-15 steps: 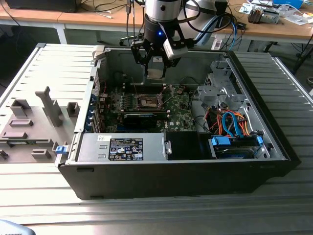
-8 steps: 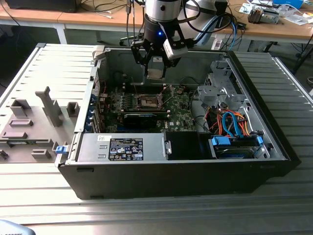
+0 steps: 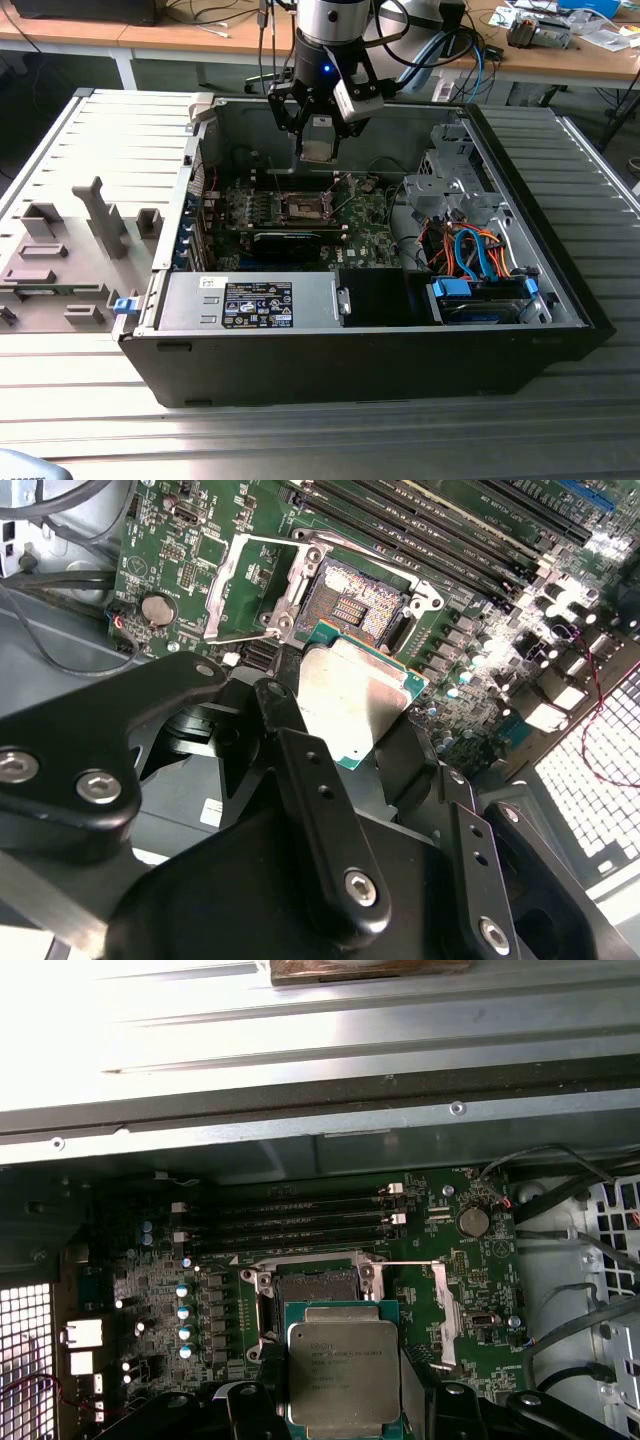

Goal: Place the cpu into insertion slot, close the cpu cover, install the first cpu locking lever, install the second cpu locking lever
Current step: 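Place the cpu into insertion slot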

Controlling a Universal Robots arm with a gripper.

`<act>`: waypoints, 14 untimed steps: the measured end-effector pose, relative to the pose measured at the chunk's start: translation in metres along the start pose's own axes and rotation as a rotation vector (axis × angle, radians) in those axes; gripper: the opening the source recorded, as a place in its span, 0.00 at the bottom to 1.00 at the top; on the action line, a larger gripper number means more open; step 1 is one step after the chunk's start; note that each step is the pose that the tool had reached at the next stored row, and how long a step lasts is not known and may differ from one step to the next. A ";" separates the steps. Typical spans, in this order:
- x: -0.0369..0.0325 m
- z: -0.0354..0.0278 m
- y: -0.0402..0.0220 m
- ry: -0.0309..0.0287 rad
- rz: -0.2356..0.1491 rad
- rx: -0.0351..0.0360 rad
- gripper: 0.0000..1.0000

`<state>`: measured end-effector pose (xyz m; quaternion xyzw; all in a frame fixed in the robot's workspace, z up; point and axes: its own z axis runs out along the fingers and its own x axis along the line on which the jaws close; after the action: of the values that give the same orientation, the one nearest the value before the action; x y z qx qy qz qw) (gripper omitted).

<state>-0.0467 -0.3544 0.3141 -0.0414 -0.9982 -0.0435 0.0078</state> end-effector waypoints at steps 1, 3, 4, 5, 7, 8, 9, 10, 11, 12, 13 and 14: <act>0.0000 0.0000 0.0000 0.0000 0.000 0.0000 0.55; 0.0000 0.0000 0.0000 -0.0001 0.002 0.0000 0.55; 0.0000 0.0000 0.0000 -0.0002 0.003 0.0000 0.55; 0.0000 0.0000 0.0000 -0.0004 0.004 0.0000 0.55; 0.0000 0.0000 0.0000 -0.0005 0.005 0.0000 0.55; 0.0000 0.0000 0.0000 -0.0005 0.005 0.0000 0.55; 0.0000 0.0000 0.0000 -0.0005 0.006 0.0000 0.55; 0.0000 0.0000 0.0000 -0.0007 0.008 -0.0001 0.55; 0.0000 0.0001 0.0000 -0.0011 0.013 -0.0001 0.55; 0.0000 0.0001 0.0000 -0.0015 0.017 -0.0002 0.55; 0.0000 0.0001 0.0000 -0.0017 0.019 -0.0003 0.55; 0.0000 0.0001 0.0000 -0.0018 0.020 -0.0003 0.55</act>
<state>-0.0467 -0.3544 0.3140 -0.0513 -0.9977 -0.0435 0.0073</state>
